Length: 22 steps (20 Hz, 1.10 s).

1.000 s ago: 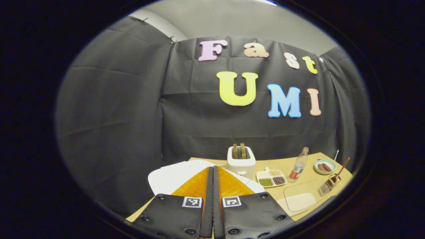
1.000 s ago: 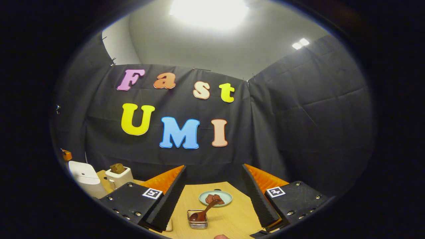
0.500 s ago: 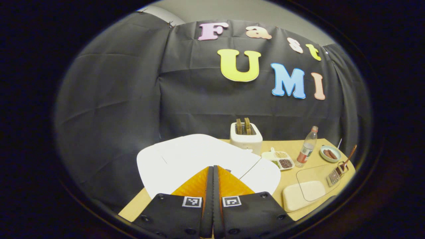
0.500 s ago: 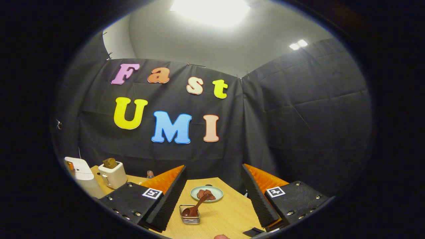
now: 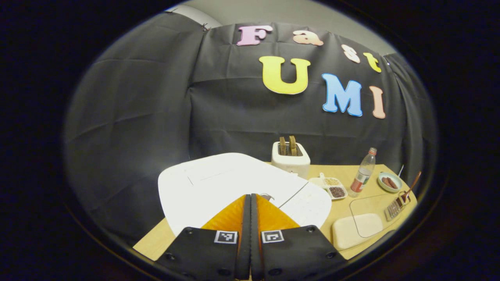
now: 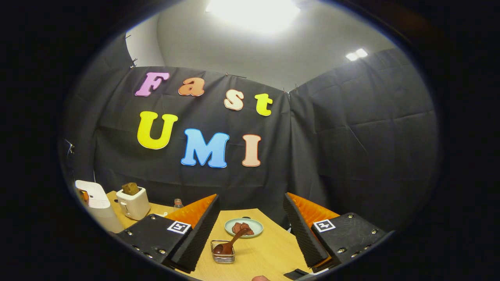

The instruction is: Close the left gripper, press the button to open the rice cooker; take a wooden spoon from the chopstick holder with the right hand, scoop a spoonful of rice and pour it into the rice cooker, then put the wooden spoon back into the chopstick holder.

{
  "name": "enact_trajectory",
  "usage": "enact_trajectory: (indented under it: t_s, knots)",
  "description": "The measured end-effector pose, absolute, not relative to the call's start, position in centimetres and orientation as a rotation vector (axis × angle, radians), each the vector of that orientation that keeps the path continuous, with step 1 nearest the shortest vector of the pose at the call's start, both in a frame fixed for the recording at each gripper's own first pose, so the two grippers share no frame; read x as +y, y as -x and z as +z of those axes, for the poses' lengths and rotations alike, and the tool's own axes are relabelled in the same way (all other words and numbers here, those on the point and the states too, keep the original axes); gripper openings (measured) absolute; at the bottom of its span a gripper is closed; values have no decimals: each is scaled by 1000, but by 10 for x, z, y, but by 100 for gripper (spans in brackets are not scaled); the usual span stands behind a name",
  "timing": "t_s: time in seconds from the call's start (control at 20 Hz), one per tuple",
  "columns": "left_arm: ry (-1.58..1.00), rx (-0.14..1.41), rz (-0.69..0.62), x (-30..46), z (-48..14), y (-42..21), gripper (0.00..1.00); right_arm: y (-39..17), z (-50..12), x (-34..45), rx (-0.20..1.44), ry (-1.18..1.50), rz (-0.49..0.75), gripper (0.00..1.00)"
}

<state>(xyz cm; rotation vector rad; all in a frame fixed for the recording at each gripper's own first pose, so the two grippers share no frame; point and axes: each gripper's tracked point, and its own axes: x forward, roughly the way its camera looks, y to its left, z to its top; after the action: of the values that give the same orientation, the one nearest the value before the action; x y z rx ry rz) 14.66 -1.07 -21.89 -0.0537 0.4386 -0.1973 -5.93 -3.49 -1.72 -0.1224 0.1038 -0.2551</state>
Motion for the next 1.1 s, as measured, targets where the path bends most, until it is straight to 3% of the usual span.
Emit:
enact_trajectory:
  t_s: [0.45,0.75,0.85,1.0,1.1]
  knots:
    - [-2,160,-94,23,-92,-157,10,36,-23,-24,92,68,-168,98]
    - [34,-11,-57,32,-6,-124,10,15,-33,-24,77,0,-122,98]
    - [32,-49,-55,30,14,-107,31,7,-35,-28,74,-11,-117,98]
    - [38,-89,-45,26,36,-81,96,-6,-42,-37,79,-32,-113,98]
    - [38,-98,-54,18,42,-64,95,-16,-49,-42,88,-44,-111,98]
